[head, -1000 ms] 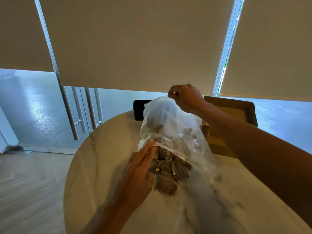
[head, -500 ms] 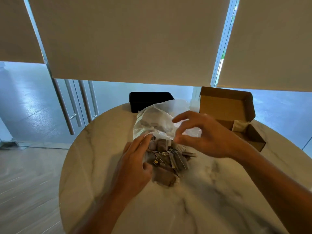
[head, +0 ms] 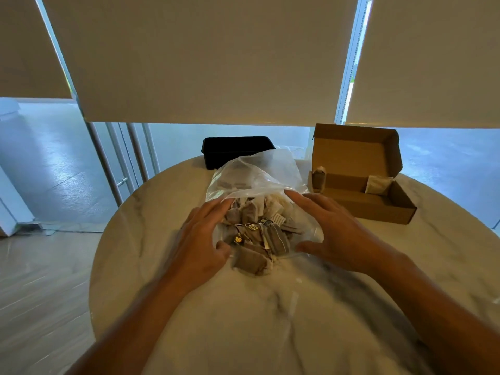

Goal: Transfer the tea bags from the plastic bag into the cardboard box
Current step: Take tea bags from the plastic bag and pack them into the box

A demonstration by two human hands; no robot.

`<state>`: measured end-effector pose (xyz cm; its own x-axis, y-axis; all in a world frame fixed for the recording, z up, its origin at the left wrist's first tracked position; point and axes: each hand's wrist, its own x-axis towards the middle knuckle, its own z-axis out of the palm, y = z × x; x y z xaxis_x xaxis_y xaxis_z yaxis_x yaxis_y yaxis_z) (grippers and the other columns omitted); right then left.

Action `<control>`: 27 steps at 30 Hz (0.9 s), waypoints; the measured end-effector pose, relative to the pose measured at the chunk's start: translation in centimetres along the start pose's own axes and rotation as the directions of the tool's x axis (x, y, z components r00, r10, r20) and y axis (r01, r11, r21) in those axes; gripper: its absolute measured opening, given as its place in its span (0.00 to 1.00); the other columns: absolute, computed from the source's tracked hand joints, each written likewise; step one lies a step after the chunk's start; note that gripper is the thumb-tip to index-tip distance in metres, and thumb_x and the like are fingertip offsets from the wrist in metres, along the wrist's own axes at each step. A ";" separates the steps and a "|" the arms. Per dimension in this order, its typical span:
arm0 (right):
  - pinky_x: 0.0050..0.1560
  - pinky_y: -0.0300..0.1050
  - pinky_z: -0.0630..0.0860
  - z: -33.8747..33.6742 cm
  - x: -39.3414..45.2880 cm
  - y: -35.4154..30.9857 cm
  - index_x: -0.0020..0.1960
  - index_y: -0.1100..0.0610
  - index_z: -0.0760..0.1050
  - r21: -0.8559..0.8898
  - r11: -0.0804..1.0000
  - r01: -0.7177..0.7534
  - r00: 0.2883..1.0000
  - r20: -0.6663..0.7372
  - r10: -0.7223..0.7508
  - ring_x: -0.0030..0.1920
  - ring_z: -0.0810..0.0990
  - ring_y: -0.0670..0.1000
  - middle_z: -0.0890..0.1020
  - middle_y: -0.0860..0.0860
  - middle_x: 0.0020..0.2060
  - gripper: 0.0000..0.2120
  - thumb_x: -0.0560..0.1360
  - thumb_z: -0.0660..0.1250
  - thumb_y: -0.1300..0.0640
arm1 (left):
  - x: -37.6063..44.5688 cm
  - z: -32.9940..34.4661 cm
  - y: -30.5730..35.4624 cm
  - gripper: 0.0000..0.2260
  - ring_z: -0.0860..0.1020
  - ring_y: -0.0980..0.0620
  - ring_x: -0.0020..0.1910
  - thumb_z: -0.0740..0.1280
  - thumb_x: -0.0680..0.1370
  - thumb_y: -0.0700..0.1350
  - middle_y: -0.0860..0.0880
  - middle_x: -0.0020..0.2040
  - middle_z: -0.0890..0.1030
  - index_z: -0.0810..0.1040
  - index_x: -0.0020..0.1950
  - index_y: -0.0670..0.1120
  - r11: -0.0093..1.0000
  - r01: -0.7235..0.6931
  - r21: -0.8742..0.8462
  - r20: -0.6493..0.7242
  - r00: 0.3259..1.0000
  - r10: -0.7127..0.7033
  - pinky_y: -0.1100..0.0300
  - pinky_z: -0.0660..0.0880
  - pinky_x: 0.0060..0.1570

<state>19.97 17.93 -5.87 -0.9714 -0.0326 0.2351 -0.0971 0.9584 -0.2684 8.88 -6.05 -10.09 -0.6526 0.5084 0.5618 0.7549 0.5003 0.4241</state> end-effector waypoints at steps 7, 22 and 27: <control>0.69 0.53 0.65 -0.3 0.0 -0.1 0.71 0.33 0.39 0.141 0.990 -0.027 0.999 -0.031 0.032 0.74 0.60 0.51 0.60 0.43 0.75 0.50 0.67 0.74 0.45 | 0.1 -0.8 2.0 0.21 0.70 0.56 0.57 0.68 0.69 0.48 0.56 0.63 0.74 0.77 0.62 0.56 0.994 -0.101 0.043 -0.228 0.968 0.108 0.58 0.65 0.57; 0.67 0.50 0.68 -0.1 -0.2 0.5 0.70 0.34 0.36 0.176 0.984 0.016 1.000 -0.023 -0.012 0.72 0.64 0.49 0.63 0.44 0.73 0.49 0.67 0.73 0.45 | 2.4 1.7 8.3 0.18 0.70 0.52 0.65 0.63 0.77 0.56 0.53 0.65 0.75 0.71 0.67 0.61 0.981 0.000 0.195 0.221 0.974 -0.044 0.55 0.68 0.63; 0.66 0.48 0.69 0.1 0.0 0.8 0.73 0.37 0.38 0.188 0.982 0.010 1.000 -0.022 -0.006 0.71 0.65 0.49 0.64 0.43 0.72 0.51 0.68 0.74 0.46 | 2.5 1.9 8.8 0.14 0.73 0.56 0.60 0.68 0.75 0.52 0.56 0.61 0.78 0.77 0.61 0.62 0.992 0.013 0.129 0.138 0.990 -0.031 0.64 0.68 0.56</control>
<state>19.89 18.70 -6.19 -0.9658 -0.0324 0.2573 -0.1462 0.8875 -0.4370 13.77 0.94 -6.35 -0.6787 0.5847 0.4445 0.7314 0.5934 0.3361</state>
